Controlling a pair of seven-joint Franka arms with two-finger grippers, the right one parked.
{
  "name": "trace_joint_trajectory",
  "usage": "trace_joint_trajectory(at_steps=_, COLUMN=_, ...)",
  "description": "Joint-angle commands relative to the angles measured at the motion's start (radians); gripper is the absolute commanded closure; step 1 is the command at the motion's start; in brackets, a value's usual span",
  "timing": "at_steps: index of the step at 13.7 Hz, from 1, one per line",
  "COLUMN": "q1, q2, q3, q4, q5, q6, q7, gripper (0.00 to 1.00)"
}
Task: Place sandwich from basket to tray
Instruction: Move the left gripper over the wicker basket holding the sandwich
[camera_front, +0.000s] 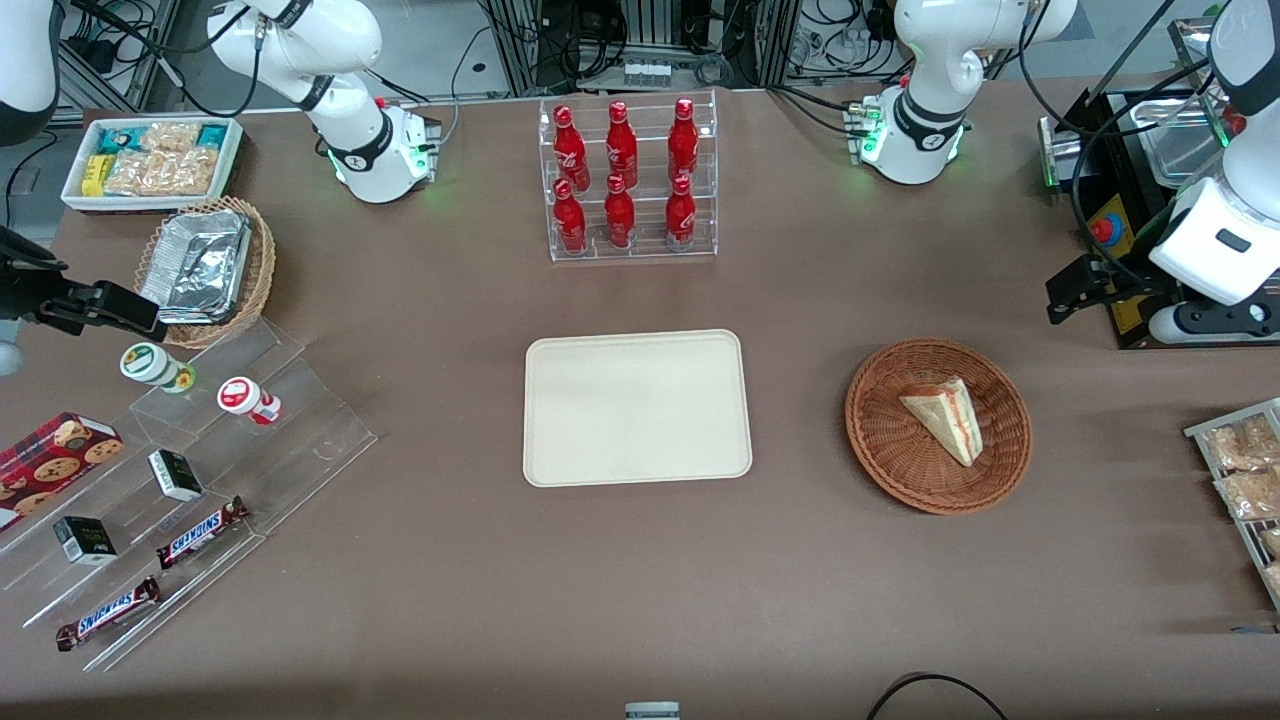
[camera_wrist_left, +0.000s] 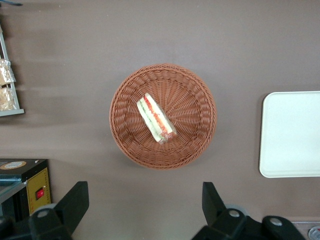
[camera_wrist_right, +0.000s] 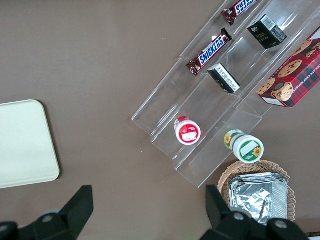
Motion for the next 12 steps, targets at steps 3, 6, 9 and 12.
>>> trace_joint_trajectory(at_steps=3, q1=0.032, q2=0.007, q3=-0.005, q4=0.027, q5=-0.007, q6=-0.034, q7=0.038, gripper=0.0)
trace_joint_trajectory(at_steps=6, q1=0.031, q2=0.009, q3=-0.005, q4=0.011, q5=0.001, q6=-0.031, q7=0.036, gripper=0.0)
trace_joint_trajectory(at_steps=9, q1=0.031, q2=0.006, q3=-0.005, q4=-0.081, q5=0.007, q6=0.01, q7=0.025, gripper=0.0)
trace_joint_trajectory(at_steps=12, q1=0.034, q2=-0.002, q3=-0.002, q4=-0.215, q5=0.009, q6=0.139, q7=-0.011, gripper=0.0)
